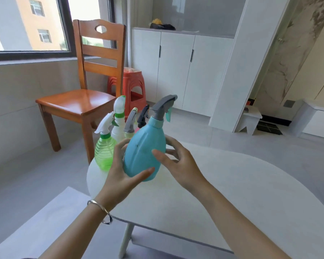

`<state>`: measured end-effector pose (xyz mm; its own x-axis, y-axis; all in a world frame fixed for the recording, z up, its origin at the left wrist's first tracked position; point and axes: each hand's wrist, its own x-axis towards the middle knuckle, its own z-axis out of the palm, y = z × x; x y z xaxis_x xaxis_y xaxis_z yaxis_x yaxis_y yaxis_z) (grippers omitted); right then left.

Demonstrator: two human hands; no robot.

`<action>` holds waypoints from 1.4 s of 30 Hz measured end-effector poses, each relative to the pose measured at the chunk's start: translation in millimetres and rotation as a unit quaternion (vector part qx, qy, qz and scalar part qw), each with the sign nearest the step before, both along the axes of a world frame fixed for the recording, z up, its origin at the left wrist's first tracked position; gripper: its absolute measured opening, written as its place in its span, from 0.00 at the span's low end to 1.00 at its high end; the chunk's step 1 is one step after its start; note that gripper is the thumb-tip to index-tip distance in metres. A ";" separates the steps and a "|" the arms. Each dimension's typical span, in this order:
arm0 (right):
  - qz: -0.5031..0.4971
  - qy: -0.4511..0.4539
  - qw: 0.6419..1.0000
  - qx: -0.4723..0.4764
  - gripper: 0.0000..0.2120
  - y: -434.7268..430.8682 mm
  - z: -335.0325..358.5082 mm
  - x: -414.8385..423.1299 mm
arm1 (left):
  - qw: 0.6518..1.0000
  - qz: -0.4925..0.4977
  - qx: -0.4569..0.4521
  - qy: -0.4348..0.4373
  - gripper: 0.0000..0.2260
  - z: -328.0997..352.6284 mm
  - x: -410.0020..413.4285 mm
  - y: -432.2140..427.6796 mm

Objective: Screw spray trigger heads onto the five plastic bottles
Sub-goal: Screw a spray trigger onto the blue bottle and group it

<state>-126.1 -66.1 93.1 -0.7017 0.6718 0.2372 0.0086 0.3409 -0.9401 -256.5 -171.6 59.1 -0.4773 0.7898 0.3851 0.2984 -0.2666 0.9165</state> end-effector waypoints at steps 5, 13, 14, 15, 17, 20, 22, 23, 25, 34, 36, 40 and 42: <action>0.046 -0.038 0.998 0.025 0.28 -26.7 2.9 -43.8 | 0.998 0.053 0.010 0.017 0.39 -10.5 -32.6 -30.1; 0.045 -0.034 0.998 -0.029 0.23 -43.6 -43.1 -86.8 | 0.994 0.098 -0.037 -0.004 0.40 -51.0 -66.5 -49.8; 0.043 -0.043 0.998 -0.029 0.24 -42.6 -49.6 -89.6 | 0.994 0.102 -0.042 -0.009 0.39 -56.4 -67.2 -49.6; 0.042 -0.054 0.997 -0.029 0.25 -41.1 -55.4 -91.7 | 0.994 0.104 -0.043 -0.013 0.39 -61.3 -67.8 -49.3; 0.045 -0.068 0.996 -0.029 0.28 -39.1 -65.0 -94.6 | 0.993 0.108 -0.049 -0.015 0.39 -70.1 -70.2 -48.1; 0.039 -0.075 0.996 -0.037 0.29 -37.5 -78.0 -95.9 | 0.992 0.105 -0.068 -0.016 0.40 -80.8 -73.0 -46.3; 0.034 -0.076 0.996 -0.034 0.29 -36.3 -86.0 -96.2 | 0.992 0.096 -0.078 -0.018 0.40 -86.1 -72.7 -45.5; 0.033 -0.076 0.996 -0.029 0.28 -35.7 -88.6 -96.3 | 0.992 0.093 -0.083 -0.016 0.39 -88.3 -72.5 -45.0; 0.034 -0.077 0.996 -0.025 0.29 -34.4 -92.4 -97.5 | 0.991 0.095 -0.093 -0.010 0.40 -92.5 -73.3 -44.5; 0.019 -0.089 0.996 0.005 0.30 -28.7 -96.2 -102.2 | 0.985 0.119 -0.122 0.002 0.40 -94.5 -76.4 -42.6; 0.012 -0.090 0.996 0.018 0.30 -28.3 -96.7 -101.7 | 0.985 0.121 -0.127 0.005 0.41 -96.6 -77.2 -41.7; 0.013 -0.090 0.996 0.017 0.30 -28.1 -99.0 -102.2 | 0.984 0.119 -0.131 0.005 0.40 -99.4 -77.0 -40.0; 0.013 -0.093 0.995 0.012 0.30 -27.8 -99.3 -101.6 | 0.985 0.118 -0.126 0.008 0.40 -97.7 -75.6 -39.4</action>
<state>-227.7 -93.9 -6.2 -0.7515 0.6494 0.1165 0.1735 0.3649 -0.9148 -332.2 -211.0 -38.6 -0.6553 0.7287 0.1991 0.3389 0.0481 0.9396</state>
